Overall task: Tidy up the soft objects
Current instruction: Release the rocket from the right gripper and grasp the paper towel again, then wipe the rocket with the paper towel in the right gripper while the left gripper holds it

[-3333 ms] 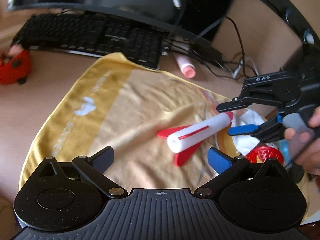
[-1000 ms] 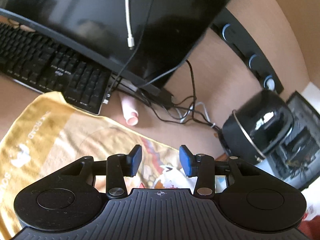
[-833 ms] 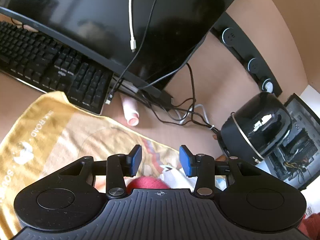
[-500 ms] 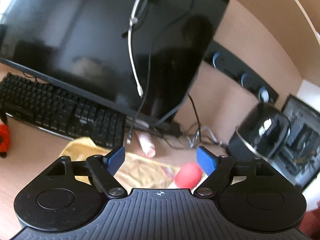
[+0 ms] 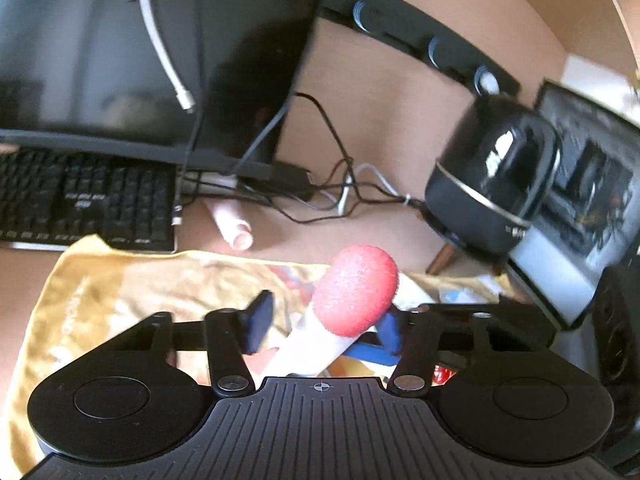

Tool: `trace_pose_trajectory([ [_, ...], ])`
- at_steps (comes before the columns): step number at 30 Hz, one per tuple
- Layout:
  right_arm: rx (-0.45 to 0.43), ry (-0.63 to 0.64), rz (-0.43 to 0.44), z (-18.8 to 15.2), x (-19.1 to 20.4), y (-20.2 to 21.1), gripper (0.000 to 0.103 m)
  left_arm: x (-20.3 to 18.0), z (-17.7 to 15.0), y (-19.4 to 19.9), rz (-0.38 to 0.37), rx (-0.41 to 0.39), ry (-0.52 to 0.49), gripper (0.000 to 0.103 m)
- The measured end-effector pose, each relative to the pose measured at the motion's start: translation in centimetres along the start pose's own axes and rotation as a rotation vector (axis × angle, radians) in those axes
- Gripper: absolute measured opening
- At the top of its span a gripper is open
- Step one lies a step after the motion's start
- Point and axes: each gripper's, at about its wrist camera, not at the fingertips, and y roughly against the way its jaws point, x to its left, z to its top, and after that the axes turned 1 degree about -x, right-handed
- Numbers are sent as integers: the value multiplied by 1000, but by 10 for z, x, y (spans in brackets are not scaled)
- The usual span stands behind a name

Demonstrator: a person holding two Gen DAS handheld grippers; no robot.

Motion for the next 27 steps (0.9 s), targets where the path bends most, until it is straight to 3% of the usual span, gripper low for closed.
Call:
trace_pose_trajectory([
  [2, 12, 0, 9, 0, -4, 4, 36, -1, -1, -3, 7, 7, -4, 42],
  [5, 41, 42, 12, -2, -16, 20, 54, 4, -1, -4, 19, 21, 15, 41],
  [7, 54, 75, 12, -2, -28, 38, 56, 5, -2, -4, 20, 19, 21, 41],
  [8, 57, 93, -6, -1, -37, 46, 66, 6, -2, -5, 20, 18, 25, 41],
  [9, 60, 111, -26, 1, -46, 55, 84, 5, -3, -5, 13, 14, 35, 41],
  [10, 63, 129, -46, 3, -55, 63, 90, 5, -4, -5, 5, 10, 46, 41],
  [13, 148, 194, -99, 2, -86, 53, 90, 4, -8, -6, -7, 3, 67, 41],
  [16, 283, 166, -53, 8, -106, 22, 85, 2, -8, -7, -10, 0, 76, 41],
  [20, 457, -111, -16, 4, -147, -14, 79, 2, -8, -7, 0, 3, 77, 41],
  [23, 578, -346, 3, -9, -185, -36, 82, 2, -10, -7, -4, 4, 91, 42],
  [25, 627, -422, 3, -20, -194, -51, 82, 1, -11, -6, -3, 1, 94, 42],
  [27, 648, -415, 6, -25, -194, -64, 82, 1, -10, -7, 3, 4, 93, 43],
])
